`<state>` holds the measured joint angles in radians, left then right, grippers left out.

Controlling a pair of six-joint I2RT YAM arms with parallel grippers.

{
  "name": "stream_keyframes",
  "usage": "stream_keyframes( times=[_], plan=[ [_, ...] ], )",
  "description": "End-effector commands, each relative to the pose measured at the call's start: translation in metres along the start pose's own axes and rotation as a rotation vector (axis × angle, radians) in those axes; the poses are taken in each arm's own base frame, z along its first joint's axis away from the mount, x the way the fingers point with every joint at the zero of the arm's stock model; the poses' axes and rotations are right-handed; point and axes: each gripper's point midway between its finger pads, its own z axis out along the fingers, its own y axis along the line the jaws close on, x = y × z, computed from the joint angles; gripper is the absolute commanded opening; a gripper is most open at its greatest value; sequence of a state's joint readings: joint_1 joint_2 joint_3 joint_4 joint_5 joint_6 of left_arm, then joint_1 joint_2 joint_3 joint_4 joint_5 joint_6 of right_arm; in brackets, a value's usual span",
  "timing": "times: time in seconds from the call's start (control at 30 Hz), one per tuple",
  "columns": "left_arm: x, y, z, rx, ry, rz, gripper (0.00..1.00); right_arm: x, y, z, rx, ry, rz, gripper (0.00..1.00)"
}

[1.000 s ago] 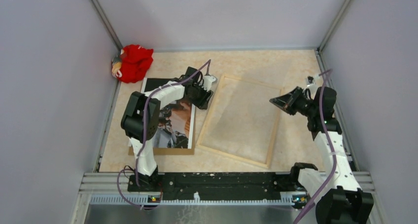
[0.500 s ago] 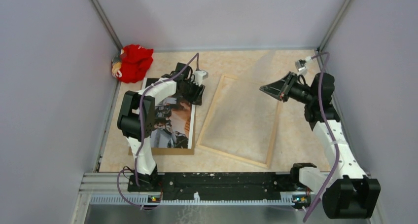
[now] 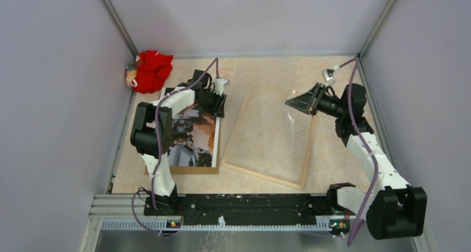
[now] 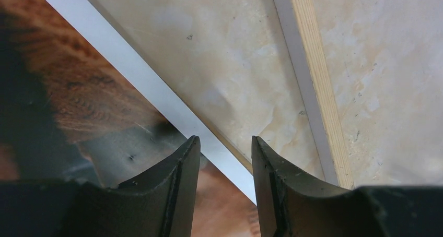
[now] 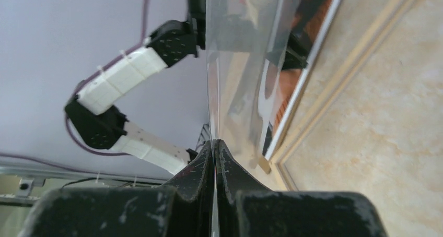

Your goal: Put the photo into the frame

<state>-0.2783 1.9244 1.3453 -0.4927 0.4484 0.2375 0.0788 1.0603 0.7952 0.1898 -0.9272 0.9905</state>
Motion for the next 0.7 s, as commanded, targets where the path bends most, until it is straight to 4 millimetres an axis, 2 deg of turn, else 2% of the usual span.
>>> stream_keyframes(
  times=[0.0, 0.1, 0.23, 0.5, 0.67],
  plan=[
    [-0.014, -0.006, -0.013, 0.006, -0.048, 0.013, 0.48, 0.02, -0.048, 0.002, 0.094, 0.011, 0.008, 0.0],
    [-0.011, -0.005, -0.012, 0.003, -0.042, 0.011, 0.48, 0.035, -0.081, -0.001, 0.177, 0.017, 0.044, 0.0],
    [-0.008, -0.004, -0.011, -0.001, -0.039, 0.015, 0.47, 0.046, -0.109, -0.009, 0.272, 0.015, 0.066, 0.0],
    [-0.005, -0.007, -0.01, 0.013, -0.035, 0.007, 0.47, 0.052, -0.139, -0.031, 0.421, -0.006, 0.065, 0.0],
    [-0.004, -0.009, -0.009, 0.021, -0.032, 0.003, 0.47, 0.05, -0.149, -0.044, 0.5, -0.038, 0.04, 0.0]
  ],
)
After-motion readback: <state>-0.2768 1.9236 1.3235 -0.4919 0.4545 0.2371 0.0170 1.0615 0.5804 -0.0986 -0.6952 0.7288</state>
